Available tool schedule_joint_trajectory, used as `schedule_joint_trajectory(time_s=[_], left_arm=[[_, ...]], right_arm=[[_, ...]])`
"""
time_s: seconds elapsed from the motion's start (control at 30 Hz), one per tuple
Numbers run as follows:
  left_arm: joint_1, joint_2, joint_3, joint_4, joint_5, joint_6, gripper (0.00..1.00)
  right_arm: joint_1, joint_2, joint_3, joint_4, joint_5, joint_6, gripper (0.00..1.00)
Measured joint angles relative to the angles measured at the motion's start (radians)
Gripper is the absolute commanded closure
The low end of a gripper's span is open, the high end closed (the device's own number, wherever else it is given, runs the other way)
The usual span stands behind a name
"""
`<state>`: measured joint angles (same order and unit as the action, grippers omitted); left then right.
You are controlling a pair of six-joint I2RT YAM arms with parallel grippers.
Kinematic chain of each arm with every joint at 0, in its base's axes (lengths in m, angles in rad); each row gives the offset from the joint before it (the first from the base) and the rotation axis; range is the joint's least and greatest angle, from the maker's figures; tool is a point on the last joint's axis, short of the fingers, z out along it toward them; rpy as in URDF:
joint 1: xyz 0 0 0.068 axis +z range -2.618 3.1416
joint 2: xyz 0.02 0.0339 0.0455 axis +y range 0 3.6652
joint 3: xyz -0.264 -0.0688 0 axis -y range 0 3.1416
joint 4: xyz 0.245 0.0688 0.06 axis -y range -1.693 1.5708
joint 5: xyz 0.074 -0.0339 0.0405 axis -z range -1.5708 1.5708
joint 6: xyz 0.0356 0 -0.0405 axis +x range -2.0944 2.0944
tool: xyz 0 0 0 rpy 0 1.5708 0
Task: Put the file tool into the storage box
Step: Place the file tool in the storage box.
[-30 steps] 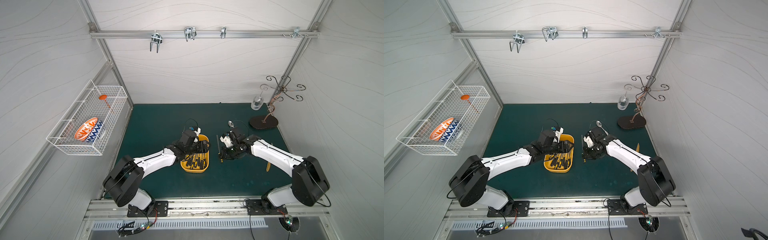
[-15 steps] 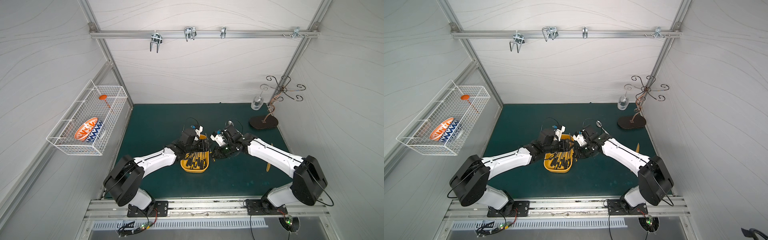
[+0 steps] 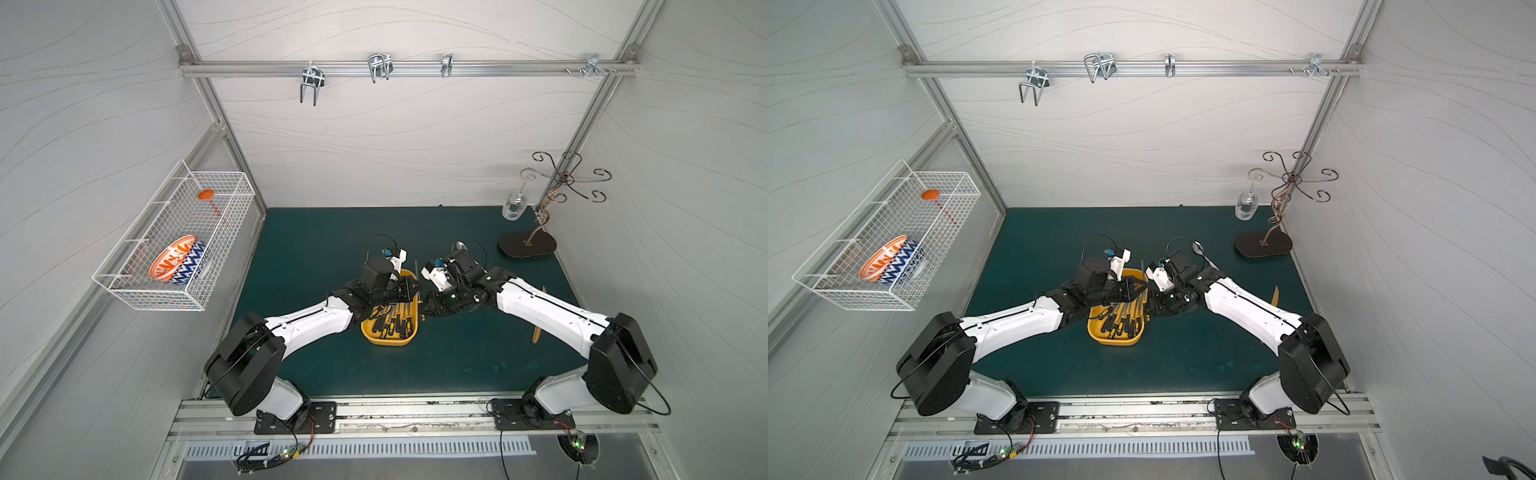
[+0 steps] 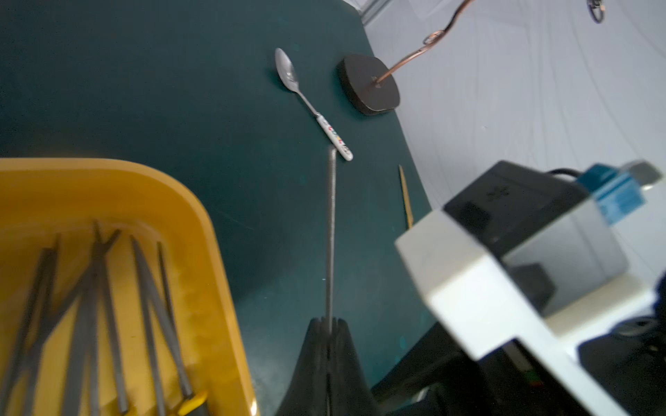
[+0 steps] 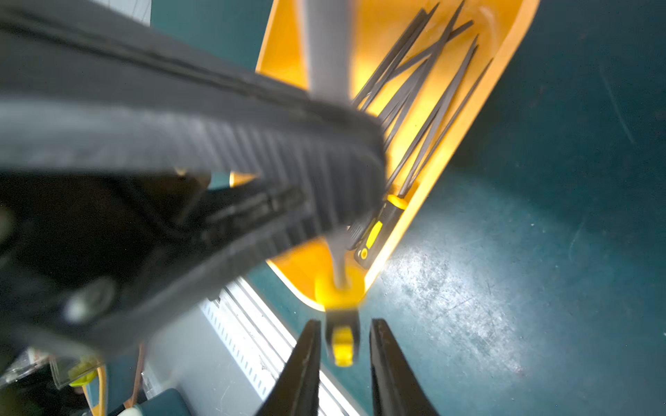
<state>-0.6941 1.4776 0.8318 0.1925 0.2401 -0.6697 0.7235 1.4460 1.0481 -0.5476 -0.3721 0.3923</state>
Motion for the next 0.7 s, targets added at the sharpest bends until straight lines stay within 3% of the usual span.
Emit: schedule_joint_trajectory(time_s=[0.23, 0.47, 0.57, 0.7], left_arm=[[0.001, 0.029, -0.003, -0.146, -0.137, 0.045, 0.98], [0.001, 0.101, -0.003, -0.220, -0.159, 0.059, 0.41], [0.001, 0.101, 0.011, -0.241, -0.169, 0.075, 0.02], [0.001, 0.078, 0.054, -0.303, -0.246, 0.124, 0.01]], right_arm=[[-0.013, -0.005, -0.012, 0.004, 0.047, 0.020, 0.66], [-0.091, -0.012, -0.060, 0.011, 0.075, 0.048, 0.65], [-0.142, -0.023, -0.063, 0.009, 0.102, 0.052, 0.64], [-0.262, -0.034, -0.061, 0.008, 0.200, 0.056, 0.62]])
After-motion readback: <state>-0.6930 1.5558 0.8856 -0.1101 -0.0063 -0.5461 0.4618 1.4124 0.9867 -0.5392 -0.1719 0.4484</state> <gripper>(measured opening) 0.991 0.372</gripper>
